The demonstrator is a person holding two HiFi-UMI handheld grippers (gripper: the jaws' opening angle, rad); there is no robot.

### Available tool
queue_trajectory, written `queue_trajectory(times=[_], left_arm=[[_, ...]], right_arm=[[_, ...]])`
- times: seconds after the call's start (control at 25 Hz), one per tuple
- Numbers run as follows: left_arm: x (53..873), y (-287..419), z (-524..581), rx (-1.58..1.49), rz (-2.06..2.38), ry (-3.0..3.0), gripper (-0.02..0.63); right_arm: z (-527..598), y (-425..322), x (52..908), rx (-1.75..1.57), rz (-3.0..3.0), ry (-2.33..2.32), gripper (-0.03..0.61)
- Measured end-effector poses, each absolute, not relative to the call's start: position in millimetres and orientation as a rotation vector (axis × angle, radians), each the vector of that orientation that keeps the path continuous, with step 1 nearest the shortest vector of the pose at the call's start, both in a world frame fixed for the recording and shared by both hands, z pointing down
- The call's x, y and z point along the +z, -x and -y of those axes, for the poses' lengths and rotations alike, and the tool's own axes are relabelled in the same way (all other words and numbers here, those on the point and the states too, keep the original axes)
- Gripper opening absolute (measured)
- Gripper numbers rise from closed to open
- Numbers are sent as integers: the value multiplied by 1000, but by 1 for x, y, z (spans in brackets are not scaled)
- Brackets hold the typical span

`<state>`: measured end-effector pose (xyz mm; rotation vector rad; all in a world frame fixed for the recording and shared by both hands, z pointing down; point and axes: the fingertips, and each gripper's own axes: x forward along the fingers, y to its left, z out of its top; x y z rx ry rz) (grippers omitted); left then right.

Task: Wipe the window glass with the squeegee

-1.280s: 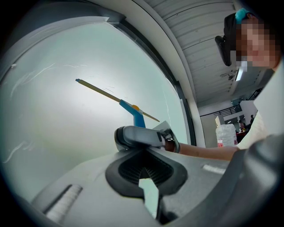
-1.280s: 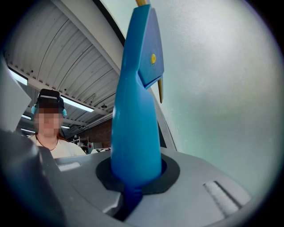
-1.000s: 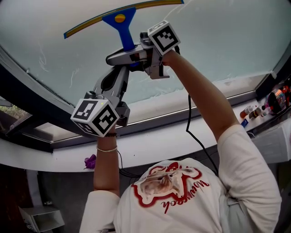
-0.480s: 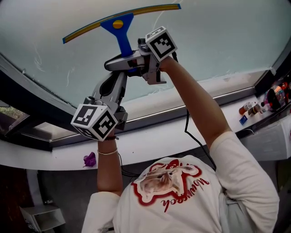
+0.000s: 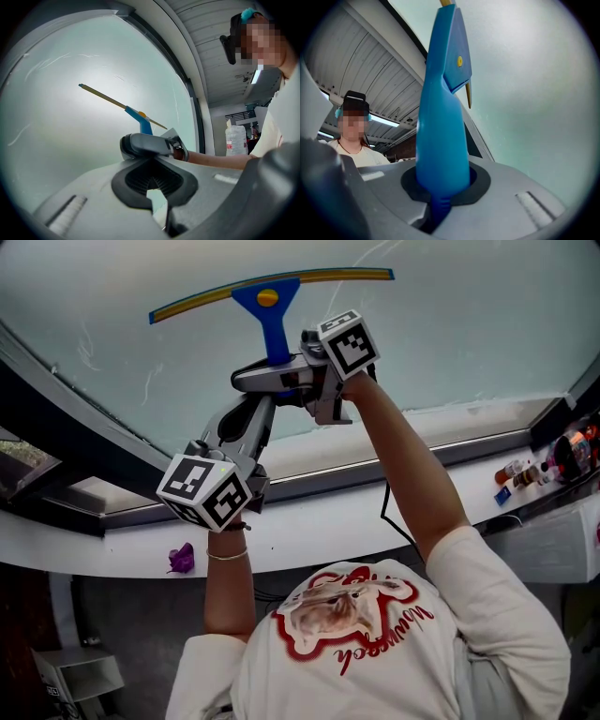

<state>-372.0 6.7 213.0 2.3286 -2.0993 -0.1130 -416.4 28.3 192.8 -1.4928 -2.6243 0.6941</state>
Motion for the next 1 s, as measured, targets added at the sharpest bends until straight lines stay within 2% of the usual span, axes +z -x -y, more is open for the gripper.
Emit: queue_trajectory(times=[1.0], left_arm=[[267,364,-10,-170,2032,-2214,6]], right_arm=[[-30,411,253,803,2537,1458,58]])
